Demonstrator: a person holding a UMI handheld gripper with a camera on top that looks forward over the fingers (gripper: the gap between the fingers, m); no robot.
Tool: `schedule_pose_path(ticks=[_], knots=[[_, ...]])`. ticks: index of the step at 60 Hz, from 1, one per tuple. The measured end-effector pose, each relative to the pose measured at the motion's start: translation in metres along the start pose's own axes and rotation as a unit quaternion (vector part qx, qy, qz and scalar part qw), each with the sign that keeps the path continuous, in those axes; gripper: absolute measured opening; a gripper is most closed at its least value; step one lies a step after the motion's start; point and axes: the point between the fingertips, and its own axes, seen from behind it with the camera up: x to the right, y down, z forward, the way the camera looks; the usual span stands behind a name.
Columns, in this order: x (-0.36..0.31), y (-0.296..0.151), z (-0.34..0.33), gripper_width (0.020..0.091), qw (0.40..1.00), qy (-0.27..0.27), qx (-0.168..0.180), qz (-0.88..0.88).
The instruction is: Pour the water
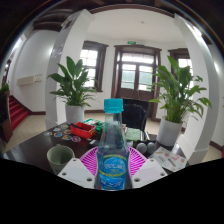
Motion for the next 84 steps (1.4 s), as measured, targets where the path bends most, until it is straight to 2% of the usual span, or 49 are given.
schedule_pose_path(ticks=[5,13,14,26,37,38,39,41,42,45,57,73,84], knots=[[0.008,0.010,0.005,0.0364,1.000,0.009,0.014,0.016],[-0.006,0.031,0.016,0.0368,0.999,-0.012,0.004,0.046],[-0.007,0.023,0.018,0.0367,0.999,-0.011,0.020,0.046],[0.005,0.037,0.004,0.0381,0.999,0.004,0.030,0.039],[0.007,0.041,0.004,0.0534,0.999,0.017,0.021,0.043],[0.007,0.043,0.003,0.0567,0.999,0.020,0.015,0.044],[0.008,0.047,0.001,0.0636,0.999,0.022,0.008,0.046],[0.011,0.054,-0.002,0.0715,0.998,0.030,-0.004,0.048],[0.011,0.056,-0.003,0.0780,0.998,0.034,-0.008,0.048],[0.012,0.060,-0.010,0.0822,0.998,0.042,-0.010,0.048],[0.009,0.083,-0.072,0.0832,0.993,0.094,-0.031,0.069],[-0.006,0.075,-0.153,0.0834,0.986,0.141,-0.041,0.083],[-0.007,0.060,-0.180,0.0834,0.984,0.154,-0.025,0.082]])
